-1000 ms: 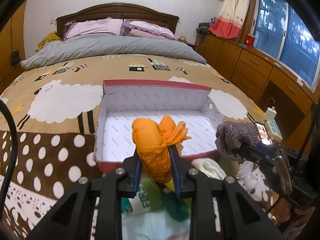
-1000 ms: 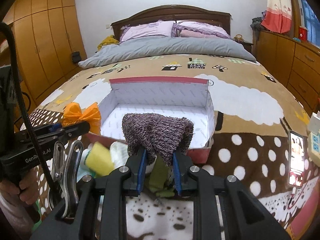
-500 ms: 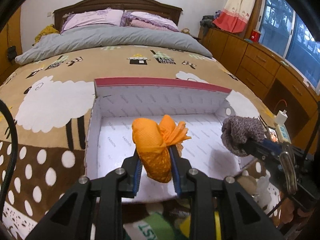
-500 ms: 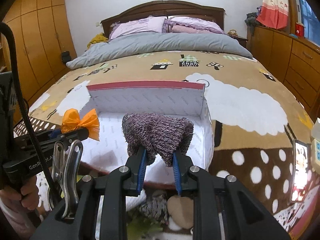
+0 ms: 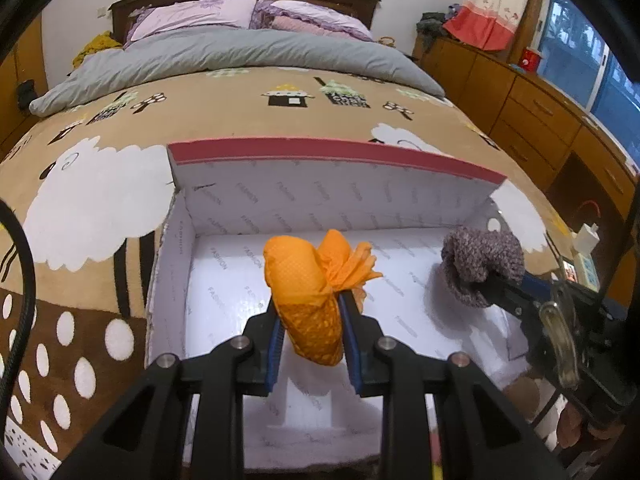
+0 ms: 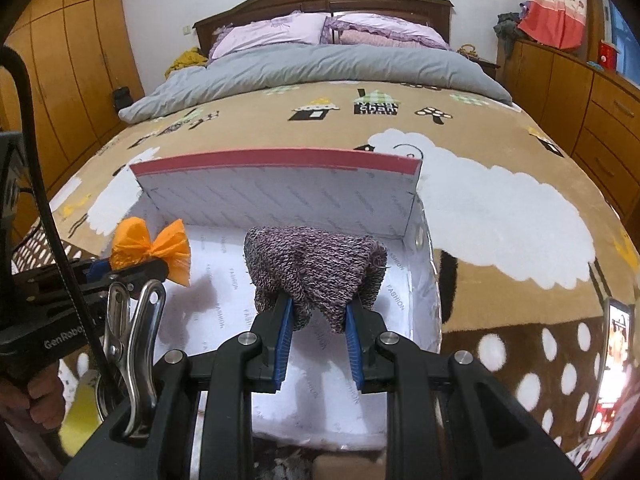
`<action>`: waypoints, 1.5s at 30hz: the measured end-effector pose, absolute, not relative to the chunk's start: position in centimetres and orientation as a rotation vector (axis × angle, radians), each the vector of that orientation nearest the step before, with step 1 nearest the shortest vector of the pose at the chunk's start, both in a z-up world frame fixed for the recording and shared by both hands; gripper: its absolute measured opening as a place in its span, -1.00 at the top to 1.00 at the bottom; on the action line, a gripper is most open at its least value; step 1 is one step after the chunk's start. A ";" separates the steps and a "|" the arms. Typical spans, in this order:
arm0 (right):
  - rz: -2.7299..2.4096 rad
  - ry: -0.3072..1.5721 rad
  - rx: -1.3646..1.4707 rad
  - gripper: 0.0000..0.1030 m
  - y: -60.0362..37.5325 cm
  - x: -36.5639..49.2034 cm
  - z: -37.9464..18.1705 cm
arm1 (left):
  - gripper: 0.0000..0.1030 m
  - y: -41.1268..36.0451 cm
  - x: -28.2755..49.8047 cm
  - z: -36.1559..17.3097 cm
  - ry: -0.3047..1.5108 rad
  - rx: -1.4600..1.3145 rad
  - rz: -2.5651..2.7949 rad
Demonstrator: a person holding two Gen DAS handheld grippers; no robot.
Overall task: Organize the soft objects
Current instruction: 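Carry the orange bundle and grey sock over the open box with both tools, then open the left tool to drop the orange bundle in the box while the right tool releases the grey sock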
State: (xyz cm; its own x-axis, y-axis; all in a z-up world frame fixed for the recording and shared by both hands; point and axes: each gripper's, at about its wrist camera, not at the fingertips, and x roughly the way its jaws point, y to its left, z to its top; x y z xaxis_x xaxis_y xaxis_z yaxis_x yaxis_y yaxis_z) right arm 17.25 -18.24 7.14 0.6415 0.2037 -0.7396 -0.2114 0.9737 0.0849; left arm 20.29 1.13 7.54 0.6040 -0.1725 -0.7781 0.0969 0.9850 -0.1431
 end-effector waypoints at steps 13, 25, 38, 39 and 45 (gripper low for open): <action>0.228 0.868 -0.019 0.50 -18.3 18.6 5.7 | 0.37 0.4 21.5 5.8 0.947 -0.080 -0.125; 0.225 0.861 -0.028 0.05 -18.2 18.1 5.5 | -0.05 0.9 21.2 5.9 0.940 -0.078 -0.092; 0.285 0.781 0.020 -0.40 -18.5 16.0 7.4 | -0.15 1.0 18.9 8.4 0.886 -0.089 -0.113; 0.291 0.780 0.021 -0.40 -18.5 15.9 7.5 | -0.16 1.0 18.7 8.6 0.883 -0.089 -0.114; 0.308 0.771 -0.001 -0.40 -18.2 14.1 8.6 | -0.19 1.1 16.5 10.3 0.855 -0.092 -0.135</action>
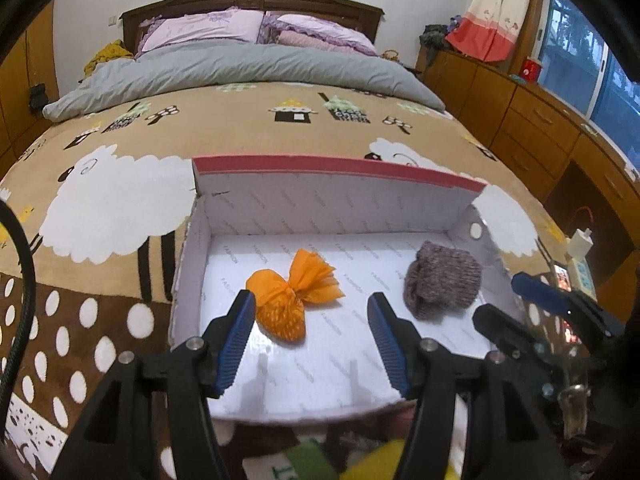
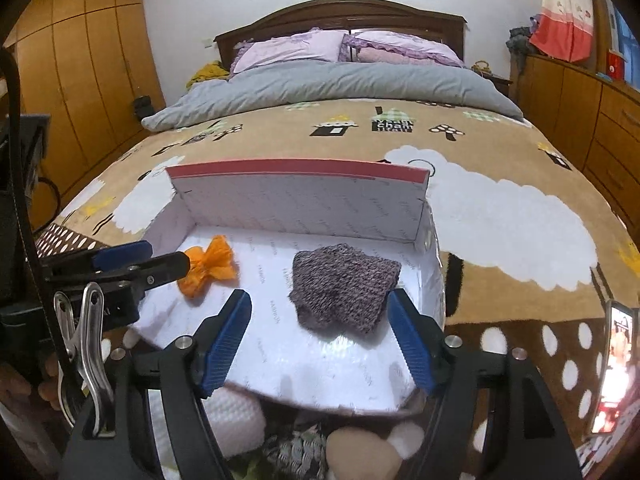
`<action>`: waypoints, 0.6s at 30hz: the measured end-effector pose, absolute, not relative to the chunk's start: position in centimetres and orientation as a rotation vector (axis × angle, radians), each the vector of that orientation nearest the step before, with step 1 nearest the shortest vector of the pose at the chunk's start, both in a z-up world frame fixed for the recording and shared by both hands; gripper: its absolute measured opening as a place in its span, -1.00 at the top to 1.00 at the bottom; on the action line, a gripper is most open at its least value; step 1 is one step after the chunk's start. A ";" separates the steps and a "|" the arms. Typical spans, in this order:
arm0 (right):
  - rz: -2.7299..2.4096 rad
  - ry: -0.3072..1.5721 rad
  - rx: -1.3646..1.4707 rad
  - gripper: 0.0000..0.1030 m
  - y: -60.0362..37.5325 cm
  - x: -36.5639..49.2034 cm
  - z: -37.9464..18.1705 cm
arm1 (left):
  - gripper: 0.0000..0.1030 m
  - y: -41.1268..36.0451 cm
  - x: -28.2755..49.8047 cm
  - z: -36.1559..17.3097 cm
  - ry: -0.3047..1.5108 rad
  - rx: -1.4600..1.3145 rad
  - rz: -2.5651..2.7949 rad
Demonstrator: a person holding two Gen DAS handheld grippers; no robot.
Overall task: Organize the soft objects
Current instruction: 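Open the left tool to drop the orange bundle in the box while the right tool releases the grey sock, then move both open tools back toward the pile of soft items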
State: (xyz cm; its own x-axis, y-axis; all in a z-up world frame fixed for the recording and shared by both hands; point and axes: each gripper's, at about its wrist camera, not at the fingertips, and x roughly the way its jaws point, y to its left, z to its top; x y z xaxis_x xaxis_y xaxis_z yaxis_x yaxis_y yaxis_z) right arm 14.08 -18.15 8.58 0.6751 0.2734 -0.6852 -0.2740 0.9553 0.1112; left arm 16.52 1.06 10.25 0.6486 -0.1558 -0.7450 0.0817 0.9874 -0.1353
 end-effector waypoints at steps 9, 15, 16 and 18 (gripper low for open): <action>0.329 0.759 -0.005 -0.40 -18.4 11.3 9.9 | -0.19 1.5 13.1 11.5 0.853 -0.097 -0.138; 0.339 0.755 -0.024 -0.40 -18.6 8.9 10.2 | -0.19 2.3 10.3 11.6 0.859 -0.109 -0.133; 0.341 0.759 -0.025 -0.40 -18.6 8.5 10.1 | -0.19 2.5 9.8 11.5 0.863 -0.116 -0.130; 0.342 0.764 -0.028 -0.40 -18.9 7.8 10.0 | -0.19 2.8 9.2 11.4 0.868 -0.125 -0.133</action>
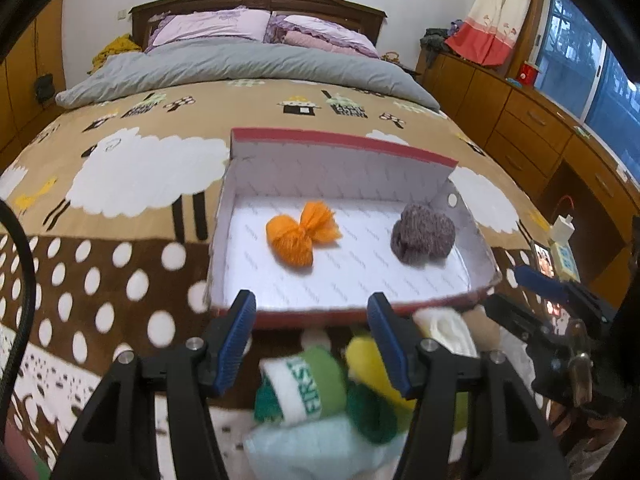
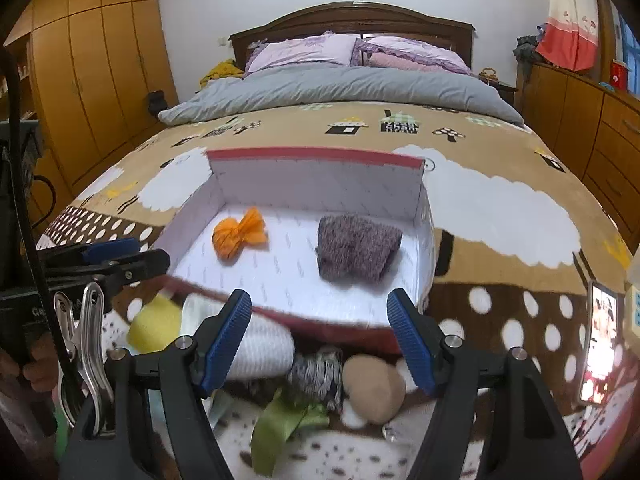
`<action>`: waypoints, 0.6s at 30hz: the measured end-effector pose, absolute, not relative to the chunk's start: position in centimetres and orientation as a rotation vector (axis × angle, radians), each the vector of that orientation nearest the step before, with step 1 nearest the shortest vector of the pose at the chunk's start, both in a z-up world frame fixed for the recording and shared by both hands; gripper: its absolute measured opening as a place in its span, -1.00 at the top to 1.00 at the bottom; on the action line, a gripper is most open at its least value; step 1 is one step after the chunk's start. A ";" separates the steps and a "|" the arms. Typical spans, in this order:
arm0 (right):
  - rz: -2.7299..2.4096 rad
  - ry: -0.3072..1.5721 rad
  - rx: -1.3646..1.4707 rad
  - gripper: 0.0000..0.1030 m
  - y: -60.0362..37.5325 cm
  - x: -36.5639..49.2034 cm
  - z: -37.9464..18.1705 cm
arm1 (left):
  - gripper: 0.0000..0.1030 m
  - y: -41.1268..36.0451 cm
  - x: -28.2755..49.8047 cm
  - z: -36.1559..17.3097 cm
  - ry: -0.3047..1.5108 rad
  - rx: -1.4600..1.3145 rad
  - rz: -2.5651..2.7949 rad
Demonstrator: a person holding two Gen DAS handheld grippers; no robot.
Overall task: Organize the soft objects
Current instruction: 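Move both open tools back toward the pile of soft items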
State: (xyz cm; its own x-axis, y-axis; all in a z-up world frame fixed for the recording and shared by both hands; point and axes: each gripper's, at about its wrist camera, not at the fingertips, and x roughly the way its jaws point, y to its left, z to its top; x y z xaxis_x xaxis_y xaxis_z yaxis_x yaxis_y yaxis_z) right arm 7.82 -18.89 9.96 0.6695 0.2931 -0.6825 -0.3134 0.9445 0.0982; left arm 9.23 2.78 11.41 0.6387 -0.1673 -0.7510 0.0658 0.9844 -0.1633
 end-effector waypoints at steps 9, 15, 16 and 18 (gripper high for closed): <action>0.351 0.779 -0.026 -0.40 -18.8 5.1 9.3 | -0.19 3.9 6.3 10.6 0.891 -0.145 -0.145; 0.377 0.765 -0.054 -0.40 -17.8 3.3 9.6 | -0.19 4.7 4.6 10.0 0.897 -0.133 -0.138; 0.384 0.764 -0.061 -0.40 -17.5 3.0 9.6 | -0.19 4.8 4.4 9.8 0.902 -0.135 -0.138; 0.398 0.768 -0.074 -0.40 -17.0 2.6 9.6 | -0.19 5.1 4.0 9.5 0.914 -0.142 -0.142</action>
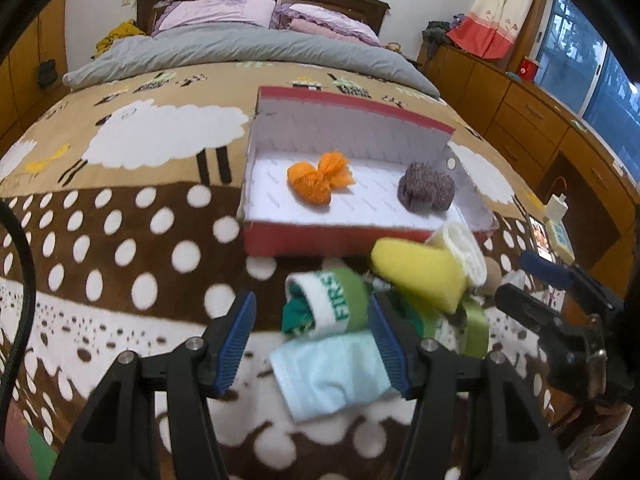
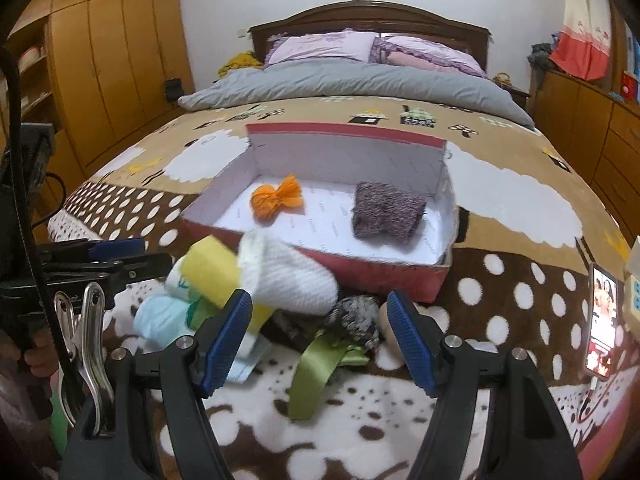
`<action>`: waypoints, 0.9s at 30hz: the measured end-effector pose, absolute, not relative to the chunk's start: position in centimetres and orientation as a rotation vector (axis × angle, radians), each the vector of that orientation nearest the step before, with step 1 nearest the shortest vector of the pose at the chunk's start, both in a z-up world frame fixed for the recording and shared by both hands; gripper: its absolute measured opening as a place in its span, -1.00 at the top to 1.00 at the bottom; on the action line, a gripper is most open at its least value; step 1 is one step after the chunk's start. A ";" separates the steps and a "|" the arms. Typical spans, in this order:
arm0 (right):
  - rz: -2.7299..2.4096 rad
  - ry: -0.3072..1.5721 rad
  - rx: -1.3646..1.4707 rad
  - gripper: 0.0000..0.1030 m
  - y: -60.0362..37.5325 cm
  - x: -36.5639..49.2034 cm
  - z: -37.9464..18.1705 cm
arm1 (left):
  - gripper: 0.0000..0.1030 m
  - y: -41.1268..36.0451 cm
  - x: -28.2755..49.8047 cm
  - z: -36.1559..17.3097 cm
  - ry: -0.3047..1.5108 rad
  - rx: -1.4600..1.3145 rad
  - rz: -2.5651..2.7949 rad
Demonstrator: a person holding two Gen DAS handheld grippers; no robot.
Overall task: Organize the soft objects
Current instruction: 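Move both open tools back toward the pile of soft items, then grasp the blue face mask with the left tool while the right tool grasps the yellow sponge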
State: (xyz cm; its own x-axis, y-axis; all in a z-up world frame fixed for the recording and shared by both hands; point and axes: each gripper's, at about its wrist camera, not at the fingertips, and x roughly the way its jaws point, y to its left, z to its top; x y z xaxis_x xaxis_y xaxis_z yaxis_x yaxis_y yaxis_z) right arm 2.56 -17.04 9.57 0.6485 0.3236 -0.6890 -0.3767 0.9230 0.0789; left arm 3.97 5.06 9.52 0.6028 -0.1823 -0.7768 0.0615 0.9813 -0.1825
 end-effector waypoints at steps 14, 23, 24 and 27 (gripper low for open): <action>0.472 0.772 -0.154 -0.17 -14.0 0.4 9.0 | -0.19 5.2 2.9 5.7 1.016 -0.194 -0.188; 0.518 0.717 -0.218 -0.06 -11.3 0.6 10.1 | -0.19 4.4 2.8 4.8 1.016 -0.191 -0.200; 0.525 0.713 -0.224 -0.04 -10.9 0.7 10.2 | -0.19 4.5 2.7 4.7 1.015 -0.195 -0.202; 0.543 0.705 -0.244 0.05 -10.0 1.4 10.1 | -0.19 4.5 2.7 4.6 1.011 -0.204 -0.209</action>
